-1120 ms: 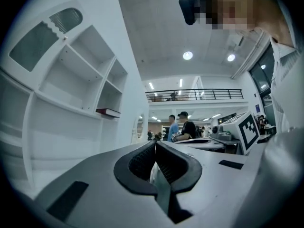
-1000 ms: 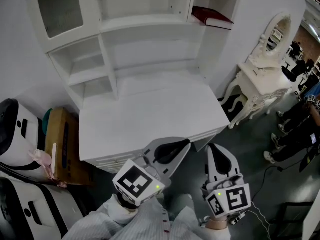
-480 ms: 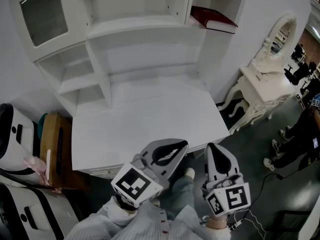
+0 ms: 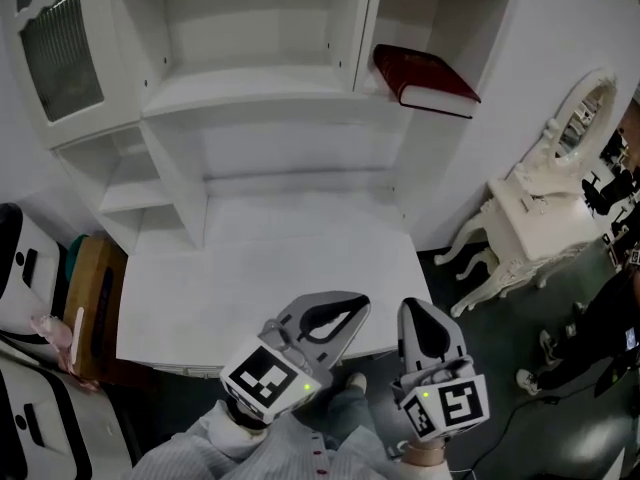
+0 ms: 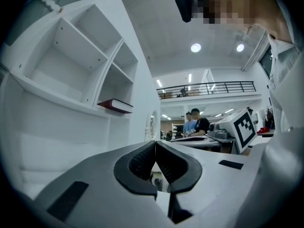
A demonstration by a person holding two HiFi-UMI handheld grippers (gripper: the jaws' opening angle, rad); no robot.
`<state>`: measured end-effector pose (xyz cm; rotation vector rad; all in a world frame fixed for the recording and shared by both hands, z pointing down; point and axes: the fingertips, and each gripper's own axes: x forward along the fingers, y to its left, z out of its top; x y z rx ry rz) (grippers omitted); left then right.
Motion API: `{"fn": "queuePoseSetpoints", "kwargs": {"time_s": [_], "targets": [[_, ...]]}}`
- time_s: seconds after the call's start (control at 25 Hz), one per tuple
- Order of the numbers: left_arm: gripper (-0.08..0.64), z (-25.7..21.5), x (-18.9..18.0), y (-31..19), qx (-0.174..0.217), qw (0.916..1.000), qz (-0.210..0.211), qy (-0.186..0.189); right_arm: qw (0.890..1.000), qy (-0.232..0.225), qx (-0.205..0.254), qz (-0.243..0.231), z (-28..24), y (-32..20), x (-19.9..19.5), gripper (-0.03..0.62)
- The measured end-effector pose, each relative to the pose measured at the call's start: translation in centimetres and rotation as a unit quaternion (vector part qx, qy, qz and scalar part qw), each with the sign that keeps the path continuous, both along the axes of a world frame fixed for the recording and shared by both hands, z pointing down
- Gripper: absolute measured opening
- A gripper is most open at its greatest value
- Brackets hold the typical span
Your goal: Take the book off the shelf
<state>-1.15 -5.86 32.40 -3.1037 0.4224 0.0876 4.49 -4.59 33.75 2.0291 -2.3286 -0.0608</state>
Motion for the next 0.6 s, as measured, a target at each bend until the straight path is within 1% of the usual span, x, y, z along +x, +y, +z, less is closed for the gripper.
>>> {"fn": "queuePoseSetpoints", "kwargs": {"time_s": [0.32, 0.6], "targets": [[0.011, -1.9, 8.5, -4.8, 0.012, 0.9994, -0.032, 0.005, 0.999, 0.015, 0.009, -0.043, -1.9, -5.4, 8.1, 0.017], [0.011, -3.2, 14.2, -8.3, 0.018, 0.9974, -0.066, 0.022, 0.996, 0.032, 0.013, -0.08, -2.7, -9.0, 13.8, 0.017]]}}
